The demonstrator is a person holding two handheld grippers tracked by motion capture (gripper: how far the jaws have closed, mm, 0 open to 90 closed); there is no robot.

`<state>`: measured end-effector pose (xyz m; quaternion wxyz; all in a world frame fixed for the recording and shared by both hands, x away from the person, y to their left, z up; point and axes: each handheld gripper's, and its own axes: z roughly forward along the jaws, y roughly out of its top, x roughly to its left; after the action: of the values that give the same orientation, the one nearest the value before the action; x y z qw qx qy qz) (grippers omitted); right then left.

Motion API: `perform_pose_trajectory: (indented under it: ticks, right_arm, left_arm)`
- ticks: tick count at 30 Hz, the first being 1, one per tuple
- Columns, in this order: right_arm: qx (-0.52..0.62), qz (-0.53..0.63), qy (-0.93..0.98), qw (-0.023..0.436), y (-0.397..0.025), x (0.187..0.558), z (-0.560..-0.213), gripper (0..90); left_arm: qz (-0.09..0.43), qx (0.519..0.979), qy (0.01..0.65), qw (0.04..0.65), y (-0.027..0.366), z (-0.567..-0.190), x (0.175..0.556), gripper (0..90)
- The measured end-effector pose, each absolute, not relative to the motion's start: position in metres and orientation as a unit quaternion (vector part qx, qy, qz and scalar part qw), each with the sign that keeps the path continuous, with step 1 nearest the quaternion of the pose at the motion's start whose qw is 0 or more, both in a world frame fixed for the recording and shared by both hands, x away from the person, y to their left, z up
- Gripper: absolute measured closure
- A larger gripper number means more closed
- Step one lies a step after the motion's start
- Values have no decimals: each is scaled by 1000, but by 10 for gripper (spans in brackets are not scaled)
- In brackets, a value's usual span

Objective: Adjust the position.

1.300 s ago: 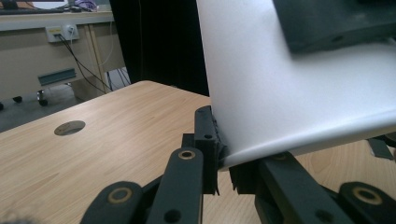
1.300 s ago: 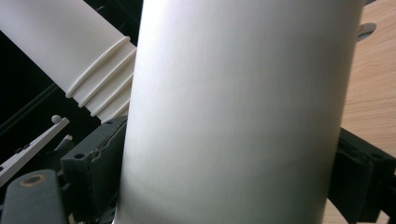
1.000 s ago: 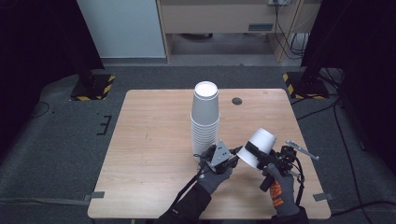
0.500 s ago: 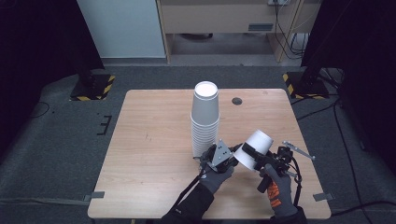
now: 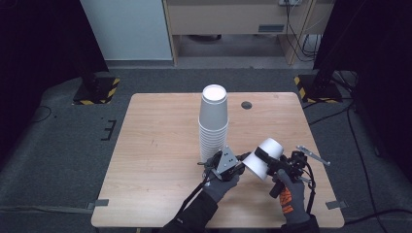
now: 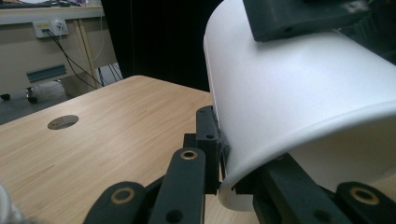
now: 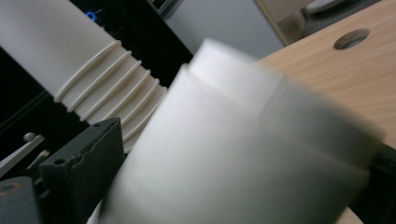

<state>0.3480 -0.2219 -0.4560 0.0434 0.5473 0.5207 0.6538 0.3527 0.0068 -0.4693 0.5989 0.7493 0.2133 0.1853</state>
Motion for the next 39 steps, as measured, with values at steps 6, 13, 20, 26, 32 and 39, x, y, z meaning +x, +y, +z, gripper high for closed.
perform_pose_trajectory:
  ticks: [6,13,20,26,32,39]
  right_arm:
    - [558,646,513,92,-234,349,-457,79]
    - [569,622,522,132,-243,352,-460,93]
    - [575,615,519,151,-253,354,-460,97]
    - [571,602,530,177,-259,356,-460,98]
    - [567,574,553,209,-264,357,-463,99]
    - [554,552,579,229,-263,359,-467,98]
  left_arm:
    - [175,764,200,587,13,-468,345,851]
    - [166,769,201,583,23,-467,342,855]
    - [158,768,206,585,43,-461,339,855]
    - [153,770,212,582,59,-458,338,856]
    - [151,772,217,579,79,-456,334,855]
    - [153,773,231,571,105,-459,329,856]
